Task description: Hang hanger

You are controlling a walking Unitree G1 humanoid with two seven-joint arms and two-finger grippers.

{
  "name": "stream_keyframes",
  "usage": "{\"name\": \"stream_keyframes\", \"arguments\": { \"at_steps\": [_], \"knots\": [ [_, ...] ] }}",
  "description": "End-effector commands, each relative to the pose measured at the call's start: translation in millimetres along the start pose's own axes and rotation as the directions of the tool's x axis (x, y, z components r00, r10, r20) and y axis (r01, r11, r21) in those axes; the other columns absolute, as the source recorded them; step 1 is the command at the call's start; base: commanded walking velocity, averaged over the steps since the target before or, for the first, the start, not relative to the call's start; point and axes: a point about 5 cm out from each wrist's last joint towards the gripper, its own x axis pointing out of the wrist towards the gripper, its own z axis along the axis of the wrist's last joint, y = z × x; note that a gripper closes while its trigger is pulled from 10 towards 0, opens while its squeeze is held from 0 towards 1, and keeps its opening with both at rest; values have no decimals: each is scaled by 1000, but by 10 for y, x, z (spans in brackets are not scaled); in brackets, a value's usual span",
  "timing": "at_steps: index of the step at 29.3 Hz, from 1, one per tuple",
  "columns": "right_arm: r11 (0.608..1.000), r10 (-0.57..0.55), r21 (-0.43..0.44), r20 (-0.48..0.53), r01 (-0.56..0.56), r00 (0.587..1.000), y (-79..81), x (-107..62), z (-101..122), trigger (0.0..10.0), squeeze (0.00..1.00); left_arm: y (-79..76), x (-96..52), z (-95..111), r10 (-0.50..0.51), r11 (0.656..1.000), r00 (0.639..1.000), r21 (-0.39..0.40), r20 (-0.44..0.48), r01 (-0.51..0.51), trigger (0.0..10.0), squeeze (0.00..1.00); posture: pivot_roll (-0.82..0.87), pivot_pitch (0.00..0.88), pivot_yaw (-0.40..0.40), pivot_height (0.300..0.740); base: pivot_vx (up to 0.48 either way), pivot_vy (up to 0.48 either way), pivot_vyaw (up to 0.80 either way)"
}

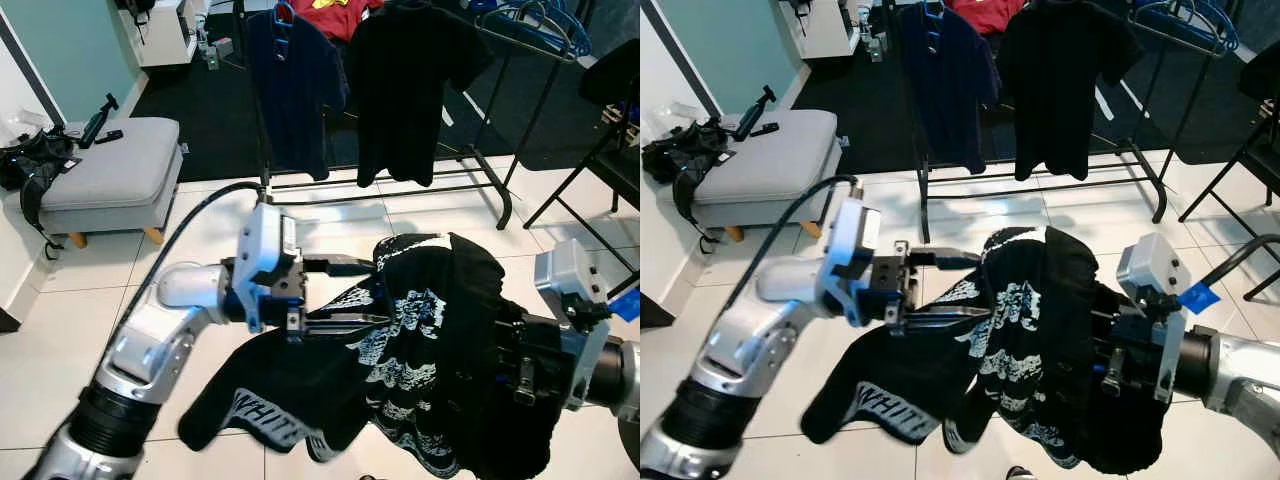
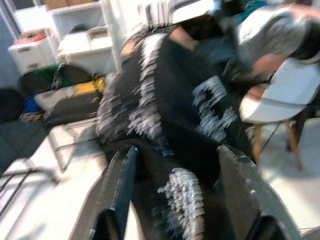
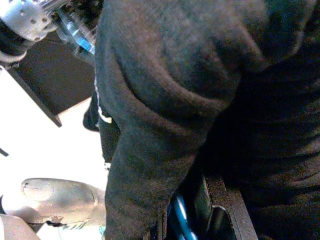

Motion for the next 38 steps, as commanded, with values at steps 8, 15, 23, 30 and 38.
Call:
{"name": "stream_keyframes", "arguments": {
  "at_steps": [8,15,23,30,38],
  "knots": [
    [1000,-27,-8,52,28,998,-22,-121,68,0,0,348,-707,231,132,991,989,43,-64,-129,10000,1000,-94,158,48,740,0,0,0],
    [999,-28,-19,165,32,986,-44,-248,249,0,0,447,-1000,266,247,968,967,52,-59,-244,10000,0,-96,157,46,740,0,0,0],
    [997,-43,-46,285,58,958,-82,-551,493,0,0,303,-1280,151,182,980,976,-64,-120,-190,10000,0,-100,161,46,740,0,0,0],
    [992,-87,-57,306,109,948,-119,-673,558,0,0,272,-1364,103,189,974,978,-112,-87,-198,10000,0,-100,163,44,740,0,0,0],
    [993,-88,-51,326,111,941,-115,-686,586,0,0,152,-1141,1,113,980,993,-163,-36,-117,10000,0,-99,162,42,740,0,0,0]
  ]
}}
